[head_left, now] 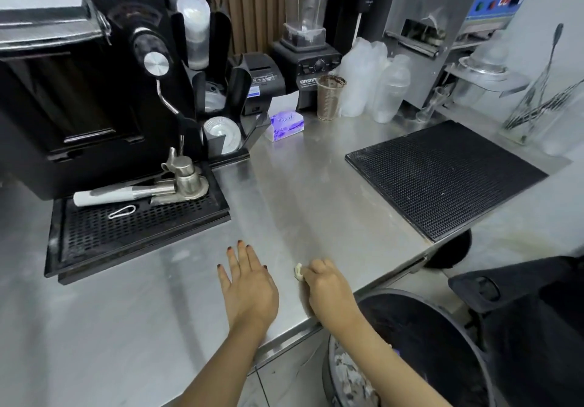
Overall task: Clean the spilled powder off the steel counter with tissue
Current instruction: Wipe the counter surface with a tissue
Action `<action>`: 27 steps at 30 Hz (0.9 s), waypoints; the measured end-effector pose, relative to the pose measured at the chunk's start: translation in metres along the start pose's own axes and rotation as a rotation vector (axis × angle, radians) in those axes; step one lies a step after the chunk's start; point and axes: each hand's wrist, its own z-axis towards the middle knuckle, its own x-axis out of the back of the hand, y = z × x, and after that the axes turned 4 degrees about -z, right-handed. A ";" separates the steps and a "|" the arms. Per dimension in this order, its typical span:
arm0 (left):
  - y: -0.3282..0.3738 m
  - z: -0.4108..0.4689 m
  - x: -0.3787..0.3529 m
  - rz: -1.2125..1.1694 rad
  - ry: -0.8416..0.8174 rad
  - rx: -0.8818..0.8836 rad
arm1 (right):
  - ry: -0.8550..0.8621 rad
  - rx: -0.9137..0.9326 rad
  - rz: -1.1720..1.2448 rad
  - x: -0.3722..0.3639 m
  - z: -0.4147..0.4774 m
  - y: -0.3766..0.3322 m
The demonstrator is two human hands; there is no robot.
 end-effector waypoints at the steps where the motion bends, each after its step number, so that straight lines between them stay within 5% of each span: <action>1: 0.000 -0.001 0.000 0.000 -0.003 0.000 | -0.029 -0.034 -0.007 0.004 -0.009 0.002; 9: 0.000 -0.003 0.001 0.046 -0.012 -0.010 | -0.005 -0.433 0.082 0.023 -0.020 0.025; 21: 0.048 -0.029 -0.012 0.045 -0.137 -0.421 | -0.029 -0.391 0.107 0.022 -0.039 0.045; 27: 0.052 -0.027 -0.014 0.076 -0.157 -0.449 | 0.021 -0.581 0.180 0.043 -0.048 0.069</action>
